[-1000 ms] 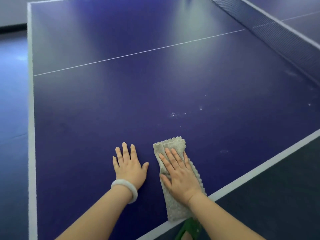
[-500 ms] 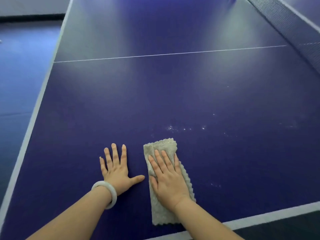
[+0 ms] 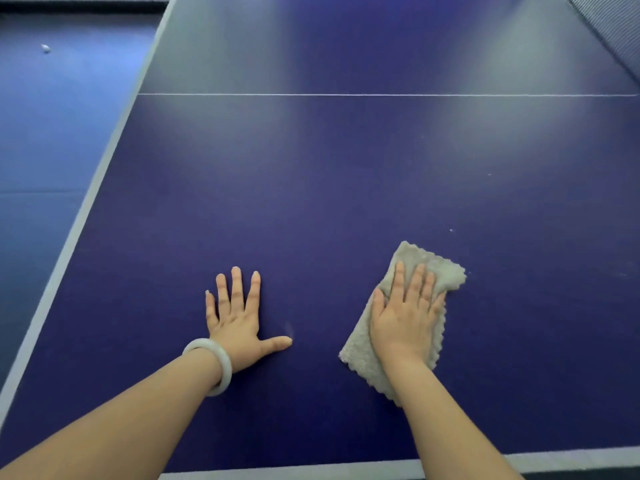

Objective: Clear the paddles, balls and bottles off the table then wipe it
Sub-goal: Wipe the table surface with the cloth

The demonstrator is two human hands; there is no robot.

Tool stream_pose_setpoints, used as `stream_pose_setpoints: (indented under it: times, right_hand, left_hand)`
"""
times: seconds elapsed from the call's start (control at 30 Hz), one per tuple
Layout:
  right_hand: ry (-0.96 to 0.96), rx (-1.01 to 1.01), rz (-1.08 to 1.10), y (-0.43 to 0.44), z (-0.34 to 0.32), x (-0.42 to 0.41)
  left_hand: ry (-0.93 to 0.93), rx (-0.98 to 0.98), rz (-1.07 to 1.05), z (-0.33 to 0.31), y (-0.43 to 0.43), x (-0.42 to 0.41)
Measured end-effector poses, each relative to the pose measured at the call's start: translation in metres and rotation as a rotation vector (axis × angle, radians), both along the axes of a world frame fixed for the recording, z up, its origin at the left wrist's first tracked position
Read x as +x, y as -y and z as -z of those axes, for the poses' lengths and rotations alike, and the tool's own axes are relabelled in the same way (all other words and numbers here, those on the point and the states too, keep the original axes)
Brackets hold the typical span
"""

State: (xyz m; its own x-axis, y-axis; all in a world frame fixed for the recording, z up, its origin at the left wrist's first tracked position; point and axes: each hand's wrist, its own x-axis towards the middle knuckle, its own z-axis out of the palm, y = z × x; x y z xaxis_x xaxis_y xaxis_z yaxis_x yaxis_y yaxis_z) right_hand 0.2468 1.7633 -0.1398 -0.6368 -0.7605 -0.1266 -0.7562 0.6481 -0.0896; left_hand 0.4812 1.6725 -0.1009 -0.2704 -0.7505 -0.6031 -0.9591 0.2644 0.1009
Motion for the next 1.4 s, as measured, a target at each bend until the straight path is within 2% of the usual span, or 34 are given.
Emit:
stream_pose_setpoints:
  times: [0.07,0.17,0.23,0.3,0.4,0.47,0.53,0.6,0.67,0.73,0.77,0.8,0.9,0.97,1.17,1.3,1.4]
  right_hand:
    - [0.032,-0.064,-0.055,-0.006,-0.001,0.036]
    - [0.099,-0.060,-0.455,0.009,-0.002,0.056]
    - [0.101,-0.040,-0.649,0.016,-0.007,0.024]
    - [0.065,-0.024,-0.571,0.013,-0.005,-0.023]
    - [-0.015,0.023,-0.056,-0.011,-0.003,-0.082]
    - [0.000,0.011,0.188,-0.023,-0.004,-0.080]
    - [0.022,-0.007,0.259,-0.018,-0.006,-0.043]
    - [0.035,-0.038,0.094,-0.005,-0.004,0.008]
    - [0.062,-0.082,-0.254,0.001,-0.003,0.055]
    - [0.065,-0.059,-0.550,-0.006,-0.003,0.067]
    - [0.057,-0.047,-0.607,-0.010,-0.002,0.057]
    - [0.053,-0.033,-0.586,-0.015,0.001,0.046]
    - [0.009,-0.016,-0.149,-0.024,0.003,0.019]
    - [0.023,0.012,0.024,-0.027,0.003,0.033]
    - [-0.026,-0.019,-0.178,-0.053,0.007,0.106]
    - [-0.030,-0.045,-0.227,-0.038,0.005,0.135]
    - [0.017,-0.024,-0.493,-0.016,-0.001,0.157]
  left_hand:
    - [0.013,-0.010,0.005,0.000,0.001,-0.001]
    - [0.015,-0.012,0.003,0.000,0.001,0.000]
    - [0.016,-0.023,0.004,0.002,0.001,-0.001]
    - [0.019,-0.027,0.000,0.003,0.001,-0.001]
    - [0.012,-0.032,0.003,0.003,0.001,-0.001]
    - [0.011,-0.031,0.003,0.003,0.001,-0.001]
    - [0.024,-0.027,0.010,0.002,0.001,-0.001]
    - [0.035,-0.027,0.013,0.002,0.002,-0.001]
    - [0.033,-0.031,0.018,0.001,0.001,-0.001]
    - [0.026,-0.054,0.023,0.003,0.000,0.000]
    - [0.024,-0.056,0.025,0.003,0.000,-0.001]
    - [0.023,-0.054,0.025,0.003,0.000,0.001]
    - [0.019,-0.050,0.035,0.003,0.000,0.002]
    - [-0.002,-0.048,0.047,0.003,0.000,0.002]
    - [-0.080,-0.107,0.156,-0.004,0.006,0.057]
    - [0.022,-0.133,-0.040,-0.002,-0.008,0.112]
    - [-0.008,-0.128,-0.059,0.005,-0.011,0.120]
